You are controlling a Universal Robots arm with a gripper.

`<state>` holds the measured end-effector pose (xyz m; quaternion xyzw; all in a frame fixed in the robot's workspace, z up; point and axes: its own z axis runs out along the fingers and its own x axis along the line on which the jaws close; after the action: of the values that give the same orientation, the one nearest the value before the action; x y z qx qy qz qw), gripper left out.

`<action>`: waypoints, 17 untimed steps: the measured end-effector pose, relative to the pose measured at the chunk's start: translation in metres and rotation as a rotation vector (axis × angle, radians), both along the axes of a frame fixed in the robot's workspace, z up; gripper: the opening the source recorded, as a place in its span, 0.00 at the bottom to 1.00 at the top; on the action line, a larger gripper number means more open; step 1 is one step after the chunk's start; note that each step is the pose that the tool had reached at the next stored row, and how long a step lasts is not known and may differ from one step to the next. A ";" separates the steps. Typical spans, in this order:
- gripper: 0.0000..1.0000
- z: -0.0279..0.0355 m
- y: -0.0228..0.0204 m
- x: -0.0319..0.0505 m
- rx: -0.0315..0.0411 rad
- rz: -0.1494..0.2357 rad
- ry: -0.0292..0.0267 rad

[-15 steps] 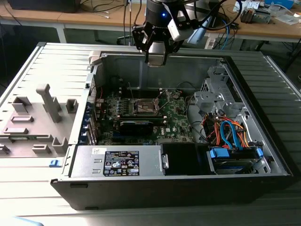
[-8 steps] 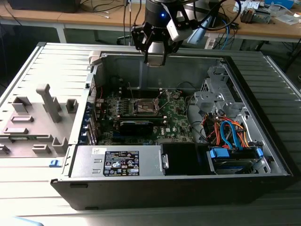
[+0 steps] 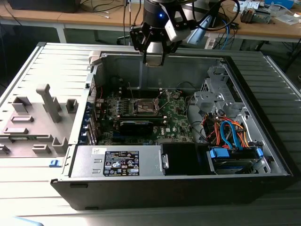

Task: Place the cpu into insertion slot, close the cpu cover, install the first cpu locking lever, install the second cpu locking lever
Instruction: 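Place the cpu into insertion slot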

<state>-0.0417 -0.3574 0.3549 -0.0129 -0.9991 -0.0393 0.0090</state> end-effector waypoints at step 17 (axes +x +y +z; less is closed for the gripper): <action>0.55 -0.0012 -0.0019 -0.0050 -0.0001 0.000 0.0001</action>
<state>-0.0467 -0.3593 0.3537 -0.0128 -0.9991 -0.0393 0.0090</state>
